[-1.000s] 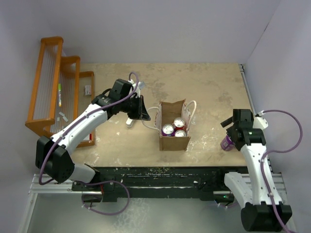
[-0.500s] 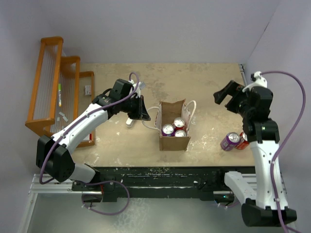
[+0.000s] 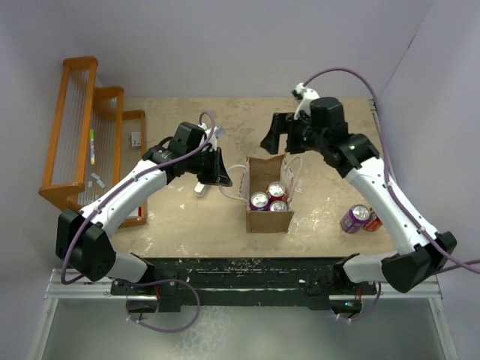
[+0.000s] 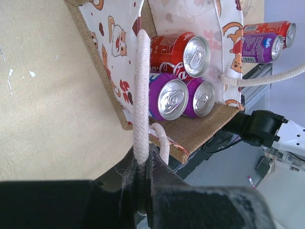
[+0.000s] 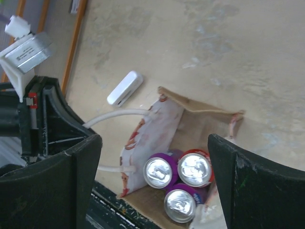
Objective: Take the beverage out of the canvas bag
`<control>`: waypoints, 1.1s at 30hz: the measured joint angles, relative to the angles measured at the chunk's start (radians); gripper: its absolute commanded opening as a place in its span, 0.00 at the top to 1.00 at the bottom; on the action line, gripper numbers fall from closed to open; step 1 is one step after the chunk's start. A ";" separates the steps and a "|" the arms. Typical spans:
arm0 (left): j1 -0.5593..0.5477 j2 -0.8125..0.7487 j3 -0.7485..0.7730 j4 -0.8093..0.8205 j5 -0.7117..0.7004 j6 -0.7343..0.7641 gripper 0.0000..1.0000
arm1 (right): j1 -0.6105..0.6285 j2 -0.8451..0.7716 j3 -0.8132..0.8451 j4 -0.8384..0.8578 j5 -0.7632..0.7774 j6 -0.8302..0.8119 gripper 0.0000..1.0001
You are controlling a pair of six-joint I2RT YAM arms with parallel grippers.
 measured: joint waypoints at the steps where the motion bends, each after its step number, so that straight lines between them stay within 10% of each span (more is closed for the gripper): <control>1: 0.000 0.001 0.000 0.000 0.000 0.000 1.00 | 0.030 0.016 0.008 -0.002 0.016 0.005 0.08; 33: 0.004 0.038 0.007 -0.011 -0.014 -0.001 1.00 | 0.238 0.237 -0.074 -0.316 0.539 0.474 0.13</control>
